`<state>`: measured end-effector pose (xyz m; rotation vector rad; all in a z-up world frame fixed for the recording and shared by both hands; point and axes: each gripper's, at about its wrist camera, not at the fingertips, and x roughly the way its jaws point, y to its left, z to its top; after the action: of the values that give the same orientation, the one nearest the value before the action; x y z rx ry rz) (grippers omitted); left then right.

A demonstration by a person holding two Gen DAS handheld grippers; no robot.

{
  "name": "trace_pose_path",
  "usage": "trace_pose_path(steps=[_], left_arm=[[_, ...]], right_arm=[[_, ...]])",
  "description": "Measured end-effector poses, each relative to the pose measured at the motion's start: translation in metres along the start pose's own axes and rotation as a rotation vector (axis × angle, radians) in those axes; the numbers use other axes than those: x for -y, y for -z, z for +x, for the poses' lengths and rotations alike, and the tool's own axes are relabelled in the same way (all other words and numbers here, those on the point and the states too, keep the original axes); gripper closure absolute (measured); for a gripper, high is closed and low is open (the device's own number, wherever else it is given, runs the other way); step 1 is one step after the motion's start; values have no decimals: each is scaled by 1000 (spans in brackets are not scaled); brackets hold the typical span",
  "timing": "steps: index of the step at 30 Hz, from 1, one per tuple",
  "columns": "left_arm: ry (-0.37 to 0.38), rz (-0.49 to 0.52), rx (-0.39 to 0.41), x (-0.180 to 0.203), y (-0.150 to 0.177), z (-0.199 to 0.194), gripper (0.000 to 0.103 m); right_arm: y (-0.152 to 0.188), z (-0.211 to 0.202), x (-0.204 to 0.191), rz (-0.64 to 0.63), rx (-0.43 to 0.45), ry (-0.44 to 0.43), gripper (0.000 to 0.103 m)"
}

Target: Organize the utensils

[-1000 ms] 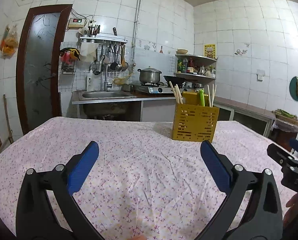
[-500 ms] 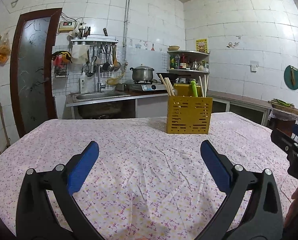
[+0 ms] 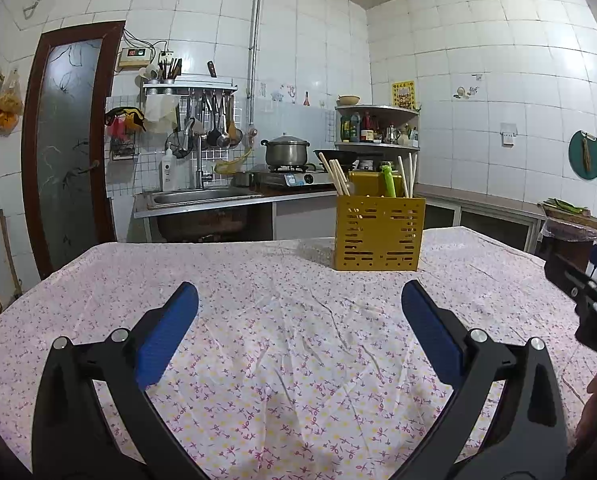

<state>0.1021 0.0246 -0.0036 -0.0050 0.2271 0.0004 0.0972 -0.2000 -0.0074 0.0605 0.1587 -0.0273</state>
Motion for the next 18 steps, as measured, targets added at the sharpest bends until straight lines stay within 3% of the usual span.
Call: trace_pose_path(steps=[18], left_arm=[[-2, 7, 1, 4, 1, -1, 5]], right_arm=[[2, 1, -1, -4, 4, 1, 4]])
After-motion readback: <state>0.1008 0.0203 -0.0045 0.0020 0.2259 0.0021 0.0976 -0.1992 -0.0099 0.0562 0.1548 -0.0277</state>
